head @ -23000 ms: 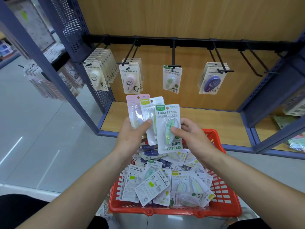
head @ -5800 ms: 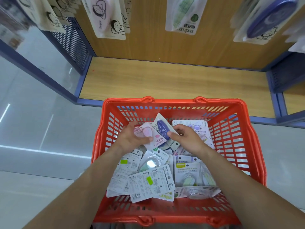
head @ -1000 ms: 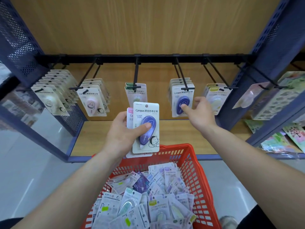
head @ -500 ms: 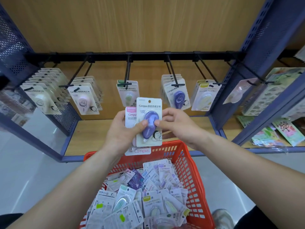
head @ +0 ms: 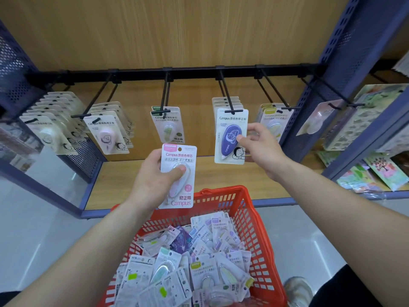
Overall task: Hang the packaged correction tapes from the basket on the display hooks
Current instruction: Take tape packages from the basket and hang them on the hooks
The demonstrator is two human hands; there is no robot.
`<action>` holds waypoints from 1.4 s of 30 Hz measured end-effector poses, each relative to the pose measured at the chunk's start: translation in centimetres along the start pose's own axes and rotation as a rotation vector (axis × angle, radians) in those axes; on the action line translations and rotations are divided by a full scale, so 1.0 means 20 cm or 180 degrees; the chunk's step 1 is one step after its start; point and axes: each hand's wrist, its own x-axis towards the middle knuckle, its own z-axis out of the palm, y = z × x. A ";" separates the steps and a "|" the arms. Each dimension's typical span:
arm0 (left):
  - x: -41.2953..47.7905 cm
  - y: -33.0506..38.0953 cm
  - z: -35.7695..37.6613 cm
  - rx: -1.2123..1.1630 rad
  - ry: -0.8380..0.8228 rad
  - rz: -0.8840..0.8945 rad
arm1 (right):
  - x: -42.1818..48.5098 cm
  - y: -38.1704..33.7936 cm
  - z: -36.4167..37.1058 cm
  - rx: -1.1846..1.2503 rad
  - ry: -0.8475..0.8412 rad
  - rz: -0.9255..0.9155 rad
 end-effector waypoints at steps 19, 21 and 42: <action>-0.04 0.05 -0.02 -0.0124 -0.0175 0.0068 | 0.04 0.04 0.05 -0.1541 0.0407 0.0197; -0.04 0.05 -0.04 -0.0141 -0.0174 0.0120 | -0.03 0.01 0.07 -0.1338 0.0079 0.0149; -0.21 0.08 -0.40 0.0717 0.0668 0.0606 | -0.43 -0.16 0.48 -0.0189 -0.1007 -0.0506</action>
